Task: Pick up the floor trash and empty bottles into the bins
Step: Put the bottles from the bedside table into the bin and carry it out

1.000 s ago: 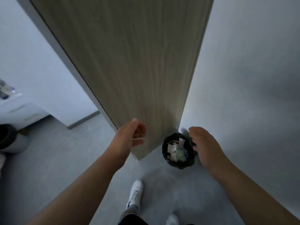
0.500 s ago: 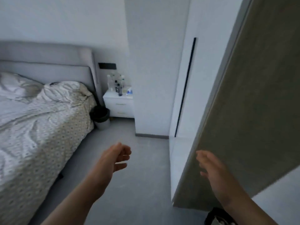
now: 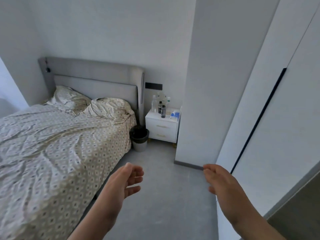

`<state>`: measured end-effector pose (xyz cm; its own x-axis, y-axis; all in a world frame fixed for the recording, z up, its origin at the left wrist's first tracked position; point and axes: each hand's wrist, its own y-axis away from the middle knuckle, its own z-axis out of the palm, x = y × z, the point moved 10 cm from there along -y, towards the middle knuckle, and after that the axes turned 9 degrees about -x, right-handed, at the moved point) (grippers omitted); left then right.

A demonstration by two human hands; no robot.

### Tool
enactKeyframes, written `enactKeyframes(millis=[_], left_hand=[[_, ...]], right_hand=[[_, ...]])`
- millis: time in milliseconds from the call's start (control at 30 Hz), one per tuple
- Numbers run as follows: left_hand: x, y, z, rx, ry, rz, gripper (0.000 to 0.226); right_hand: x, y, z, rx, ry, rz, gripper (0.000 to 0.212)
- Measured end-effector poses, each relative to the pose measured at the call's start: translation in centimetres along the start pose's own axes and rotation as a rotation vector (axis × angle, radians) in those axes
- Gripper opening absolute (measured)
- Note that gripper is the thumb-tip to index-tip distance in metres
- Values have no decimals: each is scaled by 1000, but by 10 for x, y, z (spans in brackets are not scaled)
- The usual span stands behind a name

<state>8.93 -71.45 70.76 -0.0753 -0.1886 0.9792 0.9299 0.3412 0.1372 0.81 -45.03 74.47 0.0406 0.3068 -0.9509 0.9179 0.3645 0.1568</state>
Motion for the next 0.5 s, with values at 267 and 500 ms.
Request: enactKeyframes(millis=[267, 500], left_hand=[[-17, -102, -13, -29, 1, -84, 44], [-7, -238, -25, 72, -10, -111, 35]], right_hand=[[-5, -90, 24, 19, -41, 34, 11], [-18, -249, 24, -21, -68, 14, 11]])
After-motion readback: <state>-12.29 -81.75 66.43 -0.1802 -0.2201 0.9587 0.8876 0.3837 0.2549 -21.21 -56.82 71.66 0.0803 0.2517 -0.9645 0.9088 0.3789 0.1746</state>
